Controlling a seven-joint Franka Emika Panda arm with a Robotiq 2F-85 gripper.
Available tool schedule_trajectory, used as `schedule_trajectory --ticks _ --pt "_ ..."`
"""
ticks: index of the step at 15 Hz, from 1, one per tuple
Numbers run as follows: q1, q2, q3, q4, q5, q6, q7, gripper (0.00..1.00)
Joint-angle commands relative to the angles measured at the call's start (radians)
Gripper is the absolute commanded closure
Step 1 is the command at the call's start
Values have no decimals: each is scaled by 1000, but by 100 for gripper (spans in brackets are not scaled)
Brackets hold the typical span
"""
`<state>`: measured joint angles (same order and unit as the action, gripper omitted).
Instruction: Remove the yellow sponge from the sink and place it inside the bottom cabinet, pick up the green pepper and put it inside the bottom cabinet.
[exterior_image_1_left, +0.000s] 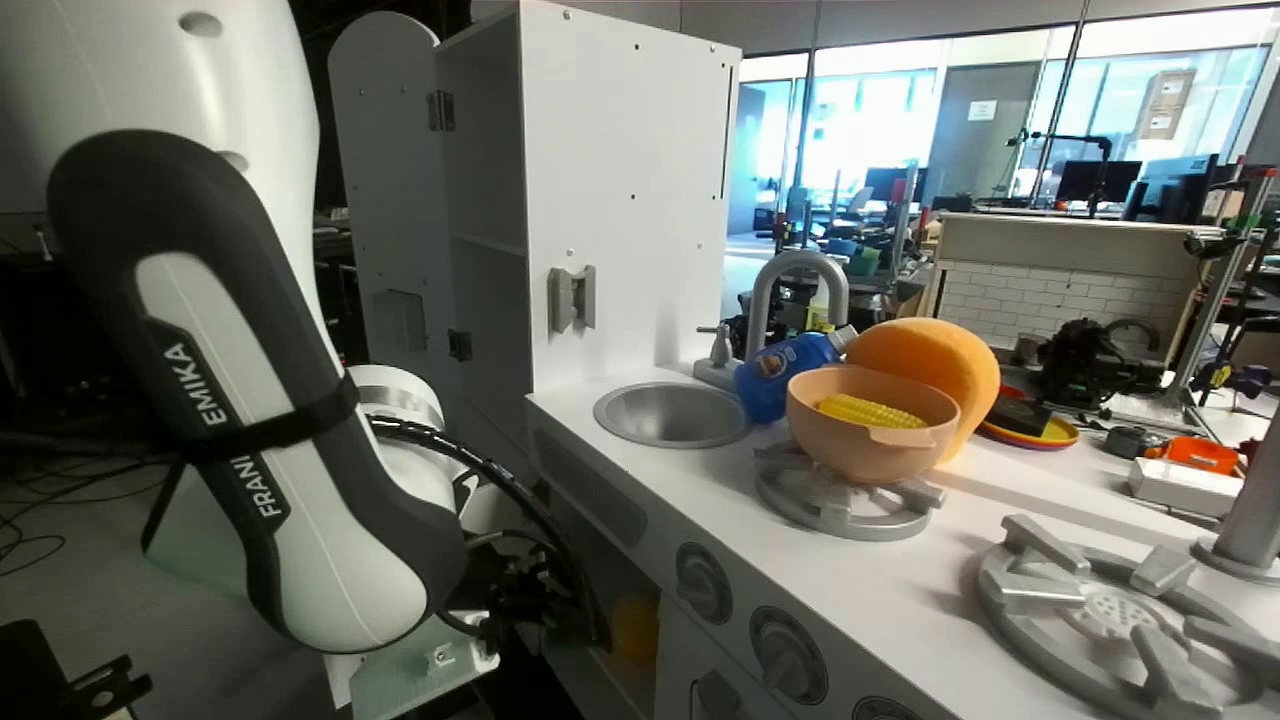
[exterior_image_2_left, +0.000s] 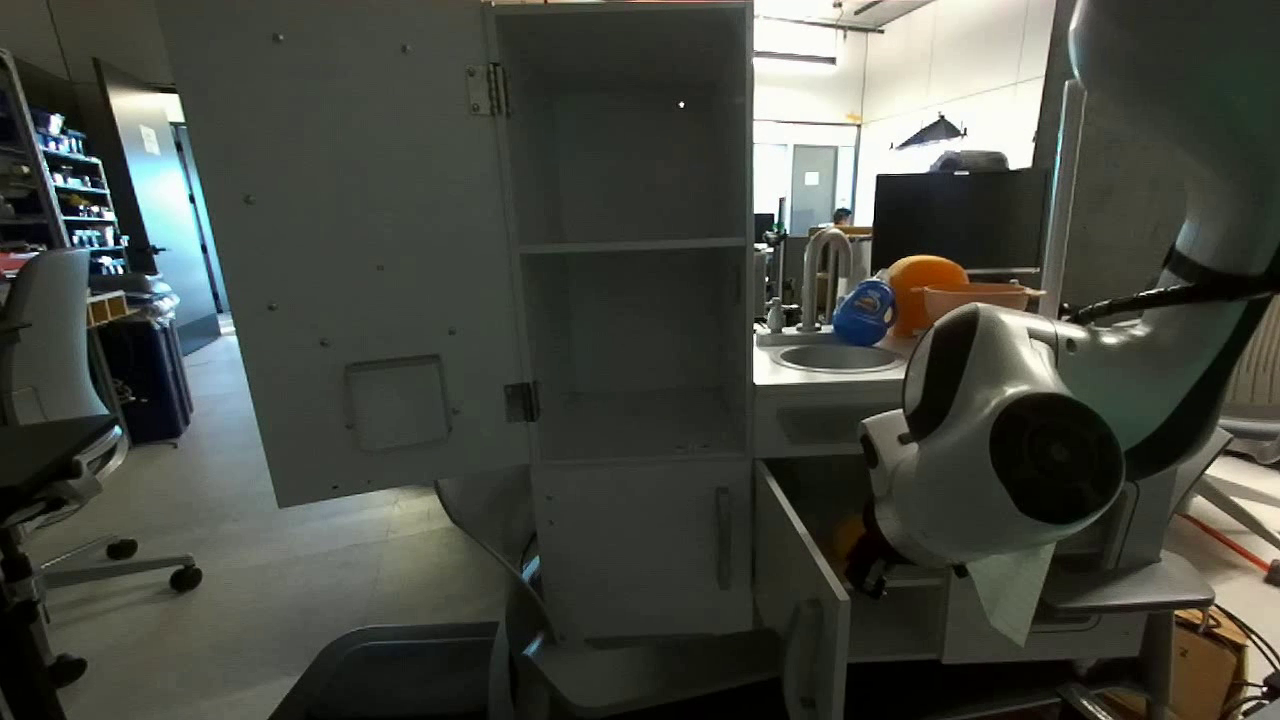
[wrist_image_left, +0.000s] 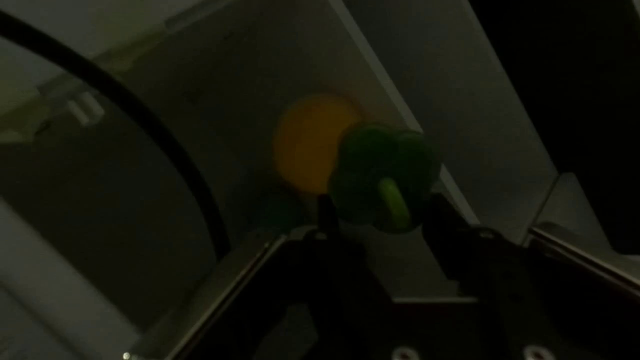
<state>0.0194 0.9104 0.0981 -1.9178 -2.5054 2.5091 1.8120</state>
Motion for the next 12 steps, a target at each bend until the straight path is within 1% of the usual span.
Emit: schedule_trajectory --ticks 1,5,6,9,12 --pt "-56 18 70 37 -2 -44 -50 78" --pt "-61 47 94 94 -2 -67 -67 78" --pt "-7 57 44 120 -2 -50 -29 78" --pt "19 92 22 163 -2 -52 -28 78" --pt "51 150 -4 231 -2 -56 -26 78"
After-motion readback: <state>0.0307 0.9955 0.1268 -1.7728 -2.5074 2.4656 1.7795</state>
